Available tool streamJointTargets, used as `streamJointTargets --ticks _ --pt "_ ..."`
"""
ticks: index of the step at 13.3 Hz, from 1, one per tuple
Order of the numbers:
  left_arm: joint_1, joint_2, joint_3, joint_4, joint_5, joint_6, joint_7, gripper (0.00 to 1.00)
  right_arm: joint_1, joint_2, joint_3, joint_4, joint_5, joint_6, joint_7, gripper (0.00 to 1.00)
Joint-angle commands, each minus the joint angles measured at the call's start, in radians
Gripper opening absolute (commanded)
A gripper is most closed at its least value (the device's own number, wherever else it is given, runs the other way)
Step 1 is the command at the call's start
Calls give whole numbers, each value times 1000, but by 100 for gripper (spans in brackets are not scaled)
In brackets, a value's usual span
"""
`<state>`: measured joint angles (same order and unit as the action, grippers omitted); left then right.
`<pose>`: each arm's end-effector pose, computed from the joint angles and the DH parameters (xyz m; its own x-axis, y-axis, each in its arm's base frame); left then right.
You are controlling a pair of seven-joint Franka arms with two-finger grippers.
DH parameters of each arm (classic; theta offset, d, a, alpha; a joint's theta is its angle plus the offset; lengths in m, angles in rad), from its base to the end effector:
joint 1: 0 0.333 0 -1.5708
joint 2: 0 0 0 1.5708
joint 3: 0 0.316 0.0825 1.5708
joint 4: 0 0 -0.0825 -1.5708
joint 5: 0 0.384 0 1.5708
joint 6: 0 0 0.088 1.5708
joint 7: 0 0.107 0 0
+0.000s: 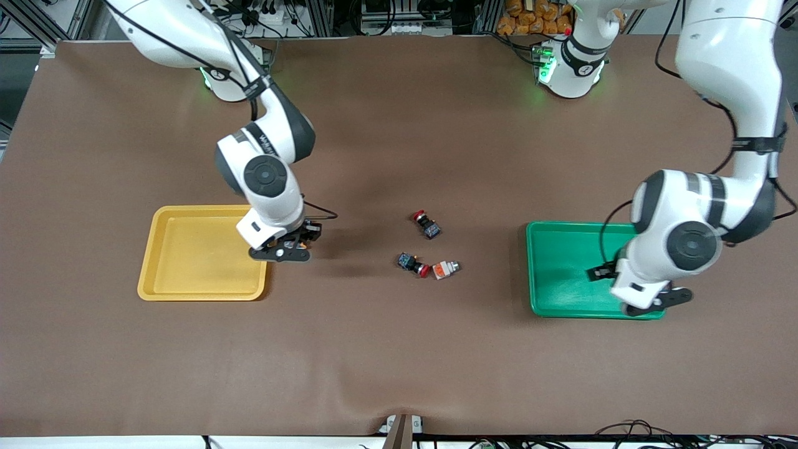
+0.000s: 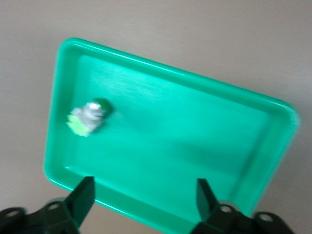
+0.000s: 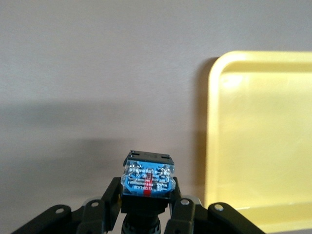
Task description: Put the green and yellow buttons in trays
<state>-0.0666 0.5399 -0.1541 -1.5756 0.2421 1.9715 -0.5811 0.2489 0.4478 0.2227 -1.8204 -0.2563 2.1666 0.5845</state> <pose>0.6666 -0.1199 0.3187 0.9624 0.2675 -0.0467 0.2548 -0.9492 -0.1844 0.5756 0.2718 0.2898 0.9996 0.0221 -0.0201 0.0246 -0.9904 0.1361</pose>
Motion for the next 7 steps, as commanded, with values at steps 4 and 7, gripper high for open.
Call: streamJointTargets --ticks 4,7 --pt "-235 141 1 202 -55 1 -360 100 -105 -81 -48 -155 35 93 -310 0" --pt "-315 184 1 212 -57 143 -584 100 -149 -83 -55 -216 35 169 -422 0"
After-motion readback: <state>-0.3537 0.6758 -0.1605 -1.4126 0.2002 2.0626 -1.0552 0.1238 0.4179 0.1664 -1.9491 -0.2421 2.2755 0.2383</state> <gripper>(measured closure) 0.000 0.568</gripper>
